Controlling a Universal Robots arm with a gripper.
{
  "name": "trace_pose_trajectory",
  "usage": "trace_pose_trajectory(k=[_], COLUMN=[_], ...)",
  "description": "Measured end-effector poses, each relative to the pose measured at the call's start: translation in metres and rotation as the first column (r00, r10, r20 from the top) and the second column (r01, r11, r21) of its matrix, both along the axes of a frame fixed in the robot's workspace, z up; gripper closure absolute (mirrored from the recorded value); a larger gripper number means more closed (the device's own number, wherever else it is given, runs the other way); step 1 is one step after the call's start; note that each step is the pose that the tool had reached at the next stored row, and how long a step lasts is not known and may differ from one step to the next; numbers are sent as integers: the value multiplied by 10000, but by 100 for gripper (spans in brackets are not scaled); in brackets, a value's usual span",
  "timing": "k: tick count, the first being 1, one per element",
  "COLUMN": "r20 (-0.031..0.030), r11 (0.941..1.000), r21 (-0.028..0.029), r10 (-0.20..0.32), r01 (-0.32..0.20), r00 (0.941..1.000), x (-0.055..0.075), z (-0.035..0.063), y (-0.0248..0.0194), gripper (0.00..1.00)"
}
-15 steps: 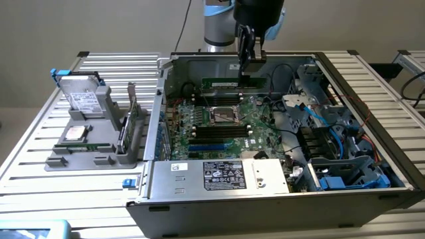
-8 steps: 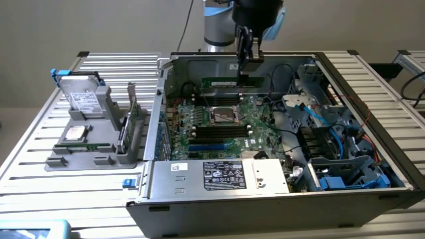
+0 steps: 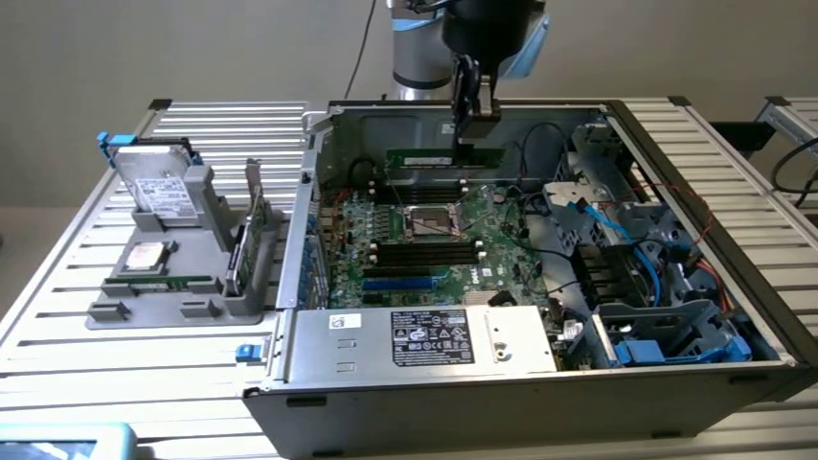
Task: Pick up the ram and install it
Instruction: 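Insert the ram into the slot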
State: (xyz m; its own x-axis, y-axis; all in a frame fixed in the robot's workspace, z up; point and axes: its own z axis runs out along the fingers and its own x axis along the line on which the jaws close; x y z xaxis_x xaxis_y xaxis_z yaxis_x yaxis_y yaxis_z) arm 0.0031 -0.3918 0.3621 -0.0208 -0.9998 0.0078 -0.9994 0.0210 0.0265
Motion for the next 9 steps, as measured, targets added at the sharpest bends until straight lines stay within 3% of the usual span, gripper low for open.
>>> trace_pose_trajectory(k=[5,9], r20=[0,1], r11=[10000,9999], r21=[-9,-145], r10=[-6,-7], r01=[6,7], r00=[10000,10000], x=[-5,-16], z=[-28,-75], y=[3,3], gripper=[87,87])
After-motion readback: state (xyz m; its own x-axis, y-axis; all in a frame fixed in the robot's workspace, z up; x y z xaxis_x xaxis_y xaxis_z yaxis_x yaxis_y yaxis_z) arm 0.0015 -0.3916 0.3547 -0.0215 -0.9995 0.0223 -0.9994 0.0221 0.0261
